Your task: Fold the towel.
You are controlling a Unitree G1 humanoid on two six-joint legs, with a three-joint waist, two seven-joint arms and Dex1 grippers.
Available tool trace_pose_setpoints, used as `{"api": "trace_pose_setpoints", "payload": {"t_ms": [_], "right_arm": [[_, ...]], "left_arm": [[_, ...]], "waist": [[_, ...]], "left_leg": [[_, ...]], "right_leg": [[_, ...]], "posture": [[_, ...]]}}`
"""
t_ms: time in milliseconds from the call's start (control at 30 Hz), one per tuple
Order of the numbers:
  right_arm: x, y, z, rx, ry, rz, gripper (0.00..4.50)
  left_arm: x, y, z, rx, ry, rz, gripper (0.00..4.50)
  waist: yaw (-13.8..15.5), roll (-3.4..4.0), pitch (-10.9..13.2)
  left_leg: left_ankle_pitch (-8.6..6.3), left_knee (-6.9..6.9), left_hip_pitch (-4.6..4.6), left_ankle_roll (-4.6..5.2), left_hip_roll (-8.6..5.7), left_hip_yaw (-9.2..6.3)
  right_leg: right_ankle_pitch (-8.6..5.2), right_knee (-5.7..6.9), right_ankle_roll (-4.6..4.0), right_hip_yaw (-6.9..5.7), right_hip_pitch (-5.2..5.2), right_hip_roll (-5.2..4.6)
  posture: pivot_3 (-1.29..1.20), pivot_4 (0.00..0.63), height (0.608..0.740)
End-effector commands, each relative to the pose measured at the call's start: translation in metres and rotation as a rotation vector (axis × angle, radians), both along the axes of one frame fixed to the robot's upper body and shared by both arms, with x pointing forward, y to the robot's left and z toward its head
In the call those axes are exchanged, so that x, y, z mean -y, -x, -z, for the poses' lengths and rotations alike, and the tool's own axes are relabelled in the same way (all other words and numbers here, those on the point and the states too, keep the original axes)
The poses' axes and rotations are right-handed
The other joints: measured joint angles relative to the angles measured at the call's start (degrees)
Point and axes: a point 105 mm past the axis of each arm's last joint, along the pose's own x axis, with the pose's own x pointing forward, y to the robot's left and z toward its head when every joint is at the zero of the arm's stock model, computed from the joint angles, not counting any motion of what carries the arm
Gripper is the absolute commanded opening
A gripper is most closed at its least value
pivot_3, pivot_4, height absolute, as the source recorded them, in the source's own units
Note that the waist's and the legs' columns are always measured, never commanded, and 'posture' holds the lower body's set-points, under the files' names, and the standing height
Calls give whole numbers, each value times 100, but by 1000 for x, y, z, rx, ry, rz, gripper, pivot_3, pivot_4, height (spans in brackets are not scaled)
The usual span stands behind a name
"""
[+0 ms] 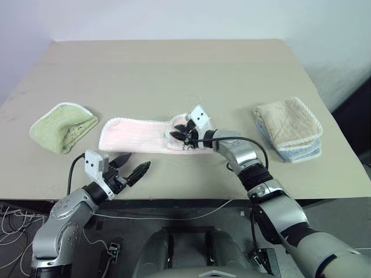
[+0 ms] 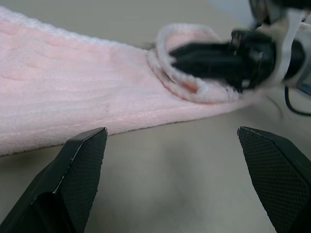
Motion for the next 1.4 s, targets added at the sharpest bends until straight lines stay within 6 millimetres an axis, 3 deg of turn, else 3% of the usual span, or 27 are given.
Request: {"api": "trace_pose_setpoints", "payload": {"t_ms": [33,133,300,500,600,833,1100,1200,1400], "right_arm": [[-3,4,10,0,49,-40,1438],[-2,3,-2,34,-4,-41,1438],[11,10,-72,241,-185,-91,1438],[29,22,-117,325,-248,-108,1438],[32,25,-123,353,-235,-116,1438],[36,22,-116,344,-226,-67,1438],[38,25,-112,329,-235,-36,1438],[40,26,-111,326,-237,-22,1411],[43,28,-106,312,-242,3,1411]], "left_arm": [[-2,1,-12,42,-6,-71,4500],[-6,-1,-11,29,34,-146,4500],[-30,-11,-18,-29,353,-407,4500],[-46,-16,-5,-168,601,-585,4500],[-51,-20,0,-213,689,-637,4500],[-73,-41,17,-324,807,-764,4500],[-77,-57,17,-356,819,-736,4500],[-78,-60,13,-349,822,-725,3911],[-82,-62,5,-308,847,-716,1884]], "waist": [[1,-2,-2],[1,-1,-2],[22,-2,0],[29,-5,-2],[31,-7,-2],[46,-4,-5],[42,9,-13],[41,8,-12],[40,7,-11]], "left_leg": [[0,-1,3,0,0,0],[0,-1,8,-1,1,-3],[0,4,-1,0,0,-4],[0,6,0,0,0,-5],[0,6,1,0,0,-6],[1,8,8,-2,-3,-6],[4,-1,51,-7,-3,-6],[4,-3,56,-7,-3,-5],[4,-3,51,-8,-3,-5]], "right_leg": [[0,0,0,0,4,1],[0,1,0,-1,8,2],[1,1,2,-3,3,0],[1,0,2,-4,5,1],[1,2,2,-4,6,3],[1,2,2,-6,15,9],[0,6,1,-6,52,14],[0,5,0,-5,55,14],[0,4,0,-5,52,12]], "posture": [[0,150,740],[0,150,740],[0,150,740],[0,150,740],[0,150,740],[0,150,740],[0,150,740],[0,150,740],[0,150,740]]}}
